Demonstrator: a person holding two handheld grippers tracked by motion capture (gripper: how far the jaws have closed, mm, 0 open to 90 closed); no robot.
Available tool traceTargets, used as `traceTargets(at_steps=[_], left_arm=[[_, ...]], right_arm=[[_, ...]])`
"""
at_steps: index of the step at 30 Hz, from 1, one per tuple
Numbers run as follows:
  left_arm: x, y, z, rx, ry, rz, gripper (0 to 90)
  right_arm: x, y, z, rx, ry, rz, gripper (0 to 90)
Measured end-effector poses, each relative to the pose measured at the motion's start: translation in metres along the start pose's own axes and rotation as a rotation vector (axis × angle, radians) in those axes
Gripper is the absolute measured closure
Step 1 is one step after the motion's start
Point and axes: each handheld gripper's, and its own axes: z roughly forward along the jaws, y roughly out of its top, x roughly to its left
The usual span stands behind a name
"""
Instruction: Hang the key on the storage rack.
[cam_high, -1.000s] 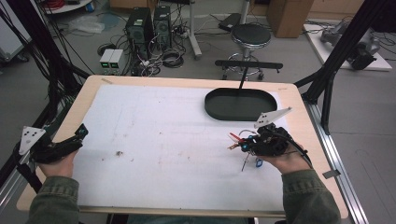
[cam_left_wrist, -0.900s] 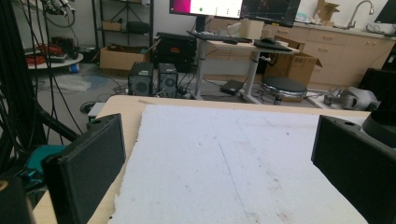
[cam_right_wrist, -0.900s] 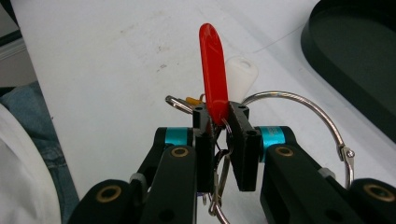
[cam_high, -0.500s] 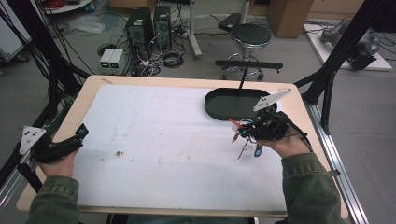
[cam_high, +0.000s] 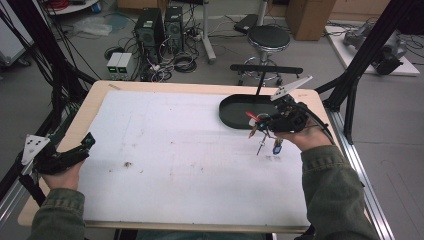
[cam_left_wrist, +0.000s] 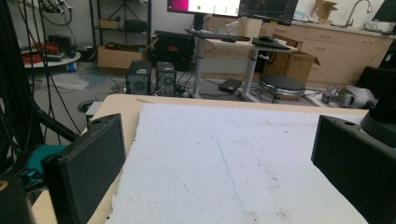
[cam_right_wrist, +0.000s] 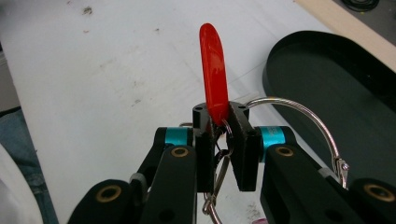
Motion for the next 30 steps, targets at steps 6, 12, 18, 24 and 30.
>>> traceTargets(at_steps=[6,12,18,24,30], left_arm=[[0.0,0.0,0.0,0.001,-0.01,-0.001,3.3],[0.0,0.0,0.0,0.001,-0.008,-0.003,3.3],[0.001,0.0,0.0,0.002,-0.007,-0.005,3.3],[0.0,-0.001,-0.001,0.003,-0.012,-0.013,3.3],[-0.001,-0.001,-0.001,0.003,-0.012,-0.011,3.3]], right_arm=[[-0.014,0.016,-0.001,0.007,0.008,0.015,81.5],[-0.021,0.031,-0.002,0.018,0.007,-0.005,81.5],[-0.031,0.051,-0.006,0.028,-0.009,-0.007,81.4],[-0.037,0.065,-0.005,0.034,-0.016,-0.012,81.4],[-0.047,0.085,0.003,0.053,-0.008,-0.047,81.4]])
